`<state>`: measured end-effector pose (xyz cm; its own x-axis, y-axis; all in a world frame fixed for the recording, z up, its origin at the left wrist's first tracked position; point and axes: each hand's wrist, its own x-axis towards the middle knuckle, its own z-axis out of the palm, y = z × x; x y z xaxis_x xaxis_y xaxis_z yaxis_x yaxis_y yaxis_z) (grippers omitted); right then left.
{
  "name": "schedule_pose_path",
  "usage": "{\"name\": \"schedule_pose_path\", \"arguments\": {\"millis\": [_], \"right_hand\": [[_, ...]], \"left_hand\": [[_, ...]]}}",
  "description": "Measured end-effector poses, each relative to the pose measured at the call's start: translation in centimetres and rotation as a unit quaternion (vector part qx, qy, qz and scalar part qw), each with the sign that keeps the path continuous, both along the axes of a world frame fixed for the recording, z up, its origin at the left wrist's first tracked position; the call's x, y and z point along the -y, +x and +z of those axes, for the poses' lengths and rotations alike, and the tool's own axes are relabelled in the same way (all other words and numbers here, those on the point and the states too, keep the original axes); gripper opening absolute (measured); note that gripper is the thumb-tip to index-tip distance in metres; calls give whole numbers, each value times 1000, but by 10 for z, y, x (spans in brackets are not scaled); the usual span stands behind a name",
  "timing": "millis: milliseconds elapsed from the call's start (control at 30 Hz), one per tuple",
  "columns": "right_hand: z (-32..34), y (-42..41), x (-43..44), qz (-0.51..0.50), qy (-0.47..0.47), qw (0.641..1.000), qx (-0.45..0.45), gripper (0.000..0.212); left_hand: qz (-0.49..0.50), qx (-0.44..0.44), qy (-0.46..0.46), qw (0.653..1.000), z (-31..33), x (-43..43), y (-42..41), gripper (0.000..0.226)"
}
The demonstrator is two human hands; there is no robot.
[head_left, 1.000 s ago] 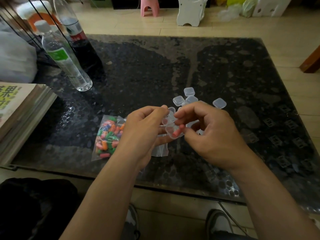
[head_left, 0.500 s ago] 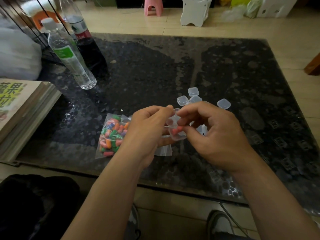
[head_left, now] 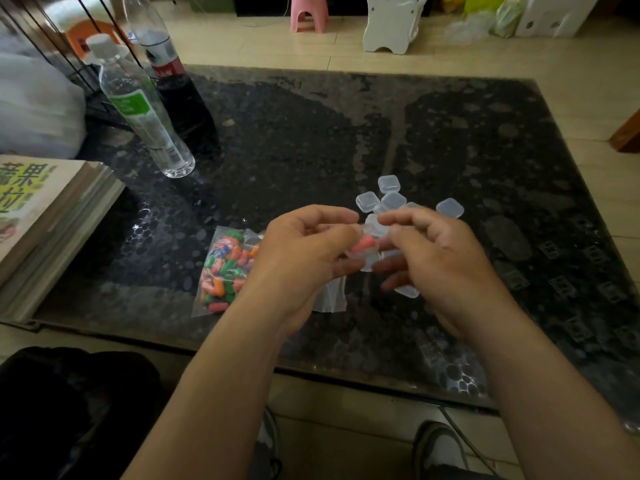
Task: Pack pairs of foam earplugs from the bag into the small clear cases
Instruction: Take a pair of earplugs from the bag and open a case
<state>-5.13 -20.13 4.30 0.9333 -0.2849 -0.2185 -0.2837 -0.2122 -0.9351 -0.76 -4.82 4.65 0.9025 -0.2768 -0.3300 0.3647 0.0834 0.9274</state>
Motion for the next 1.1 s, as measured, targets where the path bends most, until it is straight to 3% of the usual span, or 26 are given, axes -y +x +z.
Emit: {"name": "schedule_pose_path", "arguments": {"millis": [100, 267, 600, 700, 833, 1100], "right_hand": [[6, 0, -1, 2, 160, 985, -70, 27], [3, 0, 7, 0, 215, 975, -57, 23], [-4, 2, 7, -2, 186, 980, -69, 15], [-14, 4, 6, 0, 119, 986, -115, 16], [-37, 6, 5, 2, -31, 987, -160, 13], [-39, 13, -10, 53, -195, 963, -179, 14]], "left_hand": [[-22, 76, 43, 996, -6, 2, -2, 29], [-72, 102, 72, 989, -5, 2, -4, 42], [-83, 155, 153, 972, -8, 1, -3, 42], [-21, 180, 192, 965, -5, -4, 3, 41], [108, 152, 141, 972, 5, -21, 12, 28], [123, 176, 267, 940, -3, -33, 15, 21]]}}
